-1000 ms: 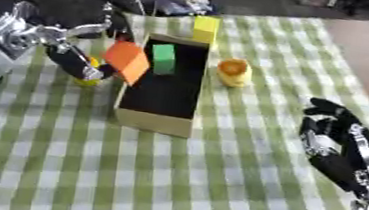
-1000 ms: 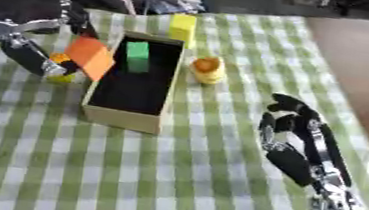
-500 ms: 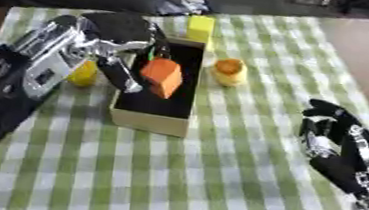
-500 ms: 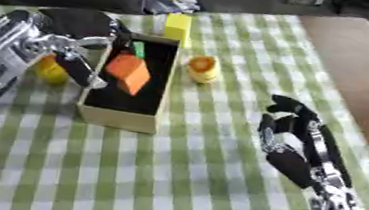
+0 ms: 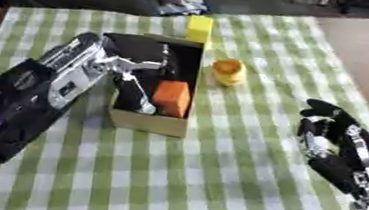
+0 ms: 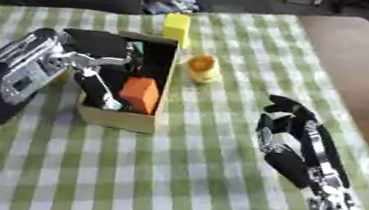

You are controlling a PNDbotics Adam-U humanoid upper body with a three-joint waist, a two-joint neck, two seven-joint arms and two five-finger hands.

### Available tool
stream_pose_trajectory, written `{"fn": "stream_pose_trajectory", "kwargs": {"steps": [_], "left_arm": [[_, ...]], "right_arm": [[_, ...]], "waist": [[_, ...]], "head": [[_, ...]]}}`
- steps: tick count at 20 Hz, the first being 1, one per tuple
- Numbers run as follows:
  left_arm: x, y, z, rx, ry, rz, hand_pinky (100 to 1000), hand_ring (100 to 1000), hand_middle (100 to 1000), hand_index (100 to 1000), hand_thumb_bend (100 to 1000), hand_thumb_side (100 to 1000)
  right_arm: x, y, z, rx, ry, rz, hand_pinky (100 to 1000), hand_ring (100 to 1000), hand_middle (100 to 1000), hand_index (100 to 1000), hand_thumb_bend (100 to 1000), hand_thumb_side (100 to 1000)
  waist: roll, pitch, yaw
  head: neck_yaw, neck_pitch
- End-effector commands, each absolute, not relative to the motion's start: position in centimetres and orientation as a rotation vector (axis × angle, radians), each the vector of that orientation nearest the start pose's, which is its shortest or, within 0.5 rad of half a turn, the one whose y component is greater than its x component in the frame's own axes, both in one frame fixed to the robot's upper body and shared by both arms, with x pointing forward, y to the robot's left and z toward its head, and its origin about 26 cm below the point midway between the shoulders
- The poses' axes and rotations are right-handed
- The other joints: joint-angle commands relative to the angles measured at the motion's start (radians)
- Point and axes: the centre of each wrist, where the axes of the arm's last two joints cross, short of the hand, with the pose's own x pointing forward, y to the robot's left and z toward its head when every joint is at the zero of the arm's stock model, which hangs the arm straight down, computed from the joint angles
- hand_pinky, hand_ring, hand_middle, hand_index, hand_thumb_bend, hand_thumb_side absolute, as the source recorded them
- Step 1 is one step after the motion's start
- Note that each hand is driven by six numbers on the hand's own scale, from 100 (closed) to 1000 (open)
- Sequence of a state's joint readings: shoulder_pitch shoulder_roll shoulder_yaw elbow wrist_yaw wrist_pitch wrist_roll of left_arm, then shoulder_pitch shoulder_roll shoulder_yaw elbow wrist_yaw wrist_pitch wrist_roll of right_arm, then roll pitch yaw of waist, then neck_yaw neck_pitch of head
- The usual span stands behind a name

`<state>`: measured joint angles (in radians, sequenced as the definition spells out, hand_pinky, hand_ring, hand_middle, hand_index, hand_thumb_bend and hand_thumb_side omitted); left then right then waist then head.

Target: Pick up objects on the table and place them in the box.

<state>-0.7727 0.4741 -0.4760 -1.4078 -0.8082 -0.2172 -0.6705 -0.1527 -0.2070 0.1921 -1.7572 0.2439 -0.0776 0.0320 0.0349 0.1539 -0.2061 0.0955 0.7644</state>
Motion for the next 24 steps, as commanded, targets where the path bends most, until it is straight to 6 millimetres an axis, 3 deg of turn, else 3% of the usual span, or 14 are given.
{"fn": "stream_pose_trajectory", "kwargs": {"steps": [1, 7, 13, 19, 24], "left_arm": [[40.6, 18.9, 20.1, 0.626, -1.358, -2.105, 776, 707, 710, 808, 468, 509], [39.5, 20.2, 23.3, 0.662, -1.427, -2.055, 779, 710, 717, 800, 452, 513], [39.6, 25.7, 25.8, 0.897, -1.373, -1.804, 774, 698, 703, 786, 458, 435], [41.8, 31.9, 24.3, 1.063, -1.125, -1.603, 776, 702, 712, 788, 494, 397], [43.3, 34.3, 21.3, 1.082, -0.984, -1.565, 778, 707, 723, 794, 525, 398]], "right_arm": [[30.3, -21.7, 8.5, -0.147, -1.967, 0.581, 601, 558, 673, 829, 100, 409], [30.3, -21.8, 8.4, -0.152, -1.964, 0.578, 602, 558, 673, 829, 100, 408], [30.3, -22.0, 8.4, -0.161, -1.962, 0.575, 602, 558, 672, 829, 100, 409], [30.3, -22.1, 8.4, -0.167, -1.961, 0.574, 602, 557, 672, 829, 100, 401], [30.3, -22.0, 8.4, -0.165, -1.962, 0.574, 602, 558, 672, 830, 100, 400]], "waist": [[-0.016, -0.025, 0.002], [-0.016, -0.026, 0.011], [-0.012, -0.028, 0.016], [-0.01, -0.027, 0.022], [-0.014, -0.027, 0.026]], "head": [[0.0, -0.007], [-0.002, -0.01], [-0.007, -0.011], [-0.012, -0.011], [-0.014, -0.008]]}}
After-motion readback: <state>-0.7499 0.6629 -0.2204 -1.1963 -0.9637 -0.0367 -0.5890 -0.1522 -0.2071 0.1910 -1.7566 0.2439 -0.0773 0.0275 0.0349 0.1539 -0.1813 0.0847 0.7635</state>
